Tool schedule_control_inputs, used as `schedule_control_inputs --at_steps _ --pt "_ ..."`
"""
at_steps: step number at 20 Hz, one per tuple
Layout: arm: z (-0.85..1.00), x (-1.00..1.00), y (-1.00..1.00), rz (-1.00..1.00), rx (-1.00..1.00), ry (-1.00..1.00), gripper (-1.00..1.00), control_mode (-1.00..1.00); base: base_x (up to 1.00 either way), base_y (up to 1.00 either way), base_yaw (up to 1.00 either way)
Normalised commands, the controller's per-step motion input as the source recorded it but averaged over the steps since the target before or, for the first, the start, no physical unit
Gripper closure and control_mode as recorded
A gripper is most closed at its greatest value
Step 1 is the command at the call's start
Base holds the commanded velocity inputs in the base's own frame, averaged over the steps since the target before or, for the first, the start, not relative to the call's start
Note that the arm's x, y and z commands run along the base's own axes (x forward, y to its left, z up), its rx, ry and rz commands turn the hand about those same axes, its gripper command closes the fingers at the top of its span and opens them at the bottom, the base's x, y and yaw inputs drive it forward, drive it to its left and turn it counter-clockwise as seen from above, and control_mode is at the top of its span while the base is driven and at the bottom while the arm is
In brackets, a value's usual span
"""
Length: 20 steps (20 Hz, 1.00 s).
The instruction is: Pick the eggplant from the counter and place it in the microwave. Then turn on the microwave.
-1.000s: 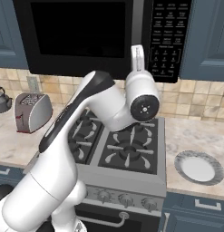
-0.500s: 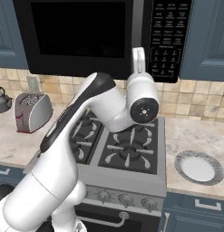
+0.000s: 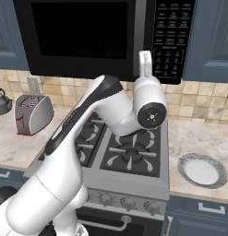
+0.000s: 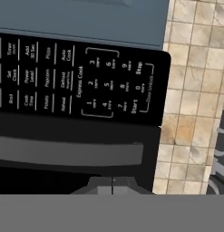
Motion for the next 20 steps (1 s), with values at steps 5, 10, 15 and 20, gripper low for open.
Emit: schedule_control_inputs --at_steps 5,10,15,20 --pt "-0.11 0.04 -0.05 0.00 0.00 0.00 1.00 -1.00 0.00 0.00 0.00" --pt "-0.11 0.04 -0.03 0.00 0.00 0.00 1.00 -1.00 0.00 0.00 0.00" --pt "-0.09 0.07 -0.03 0.00 0.00 0.00 1.00 -1.00 0.00 0.00 0.00" --pt "-0.09 0.09 -0.04 0.00 0.00 0.00 1.00 -1.00 0.00 0.00 0.00"
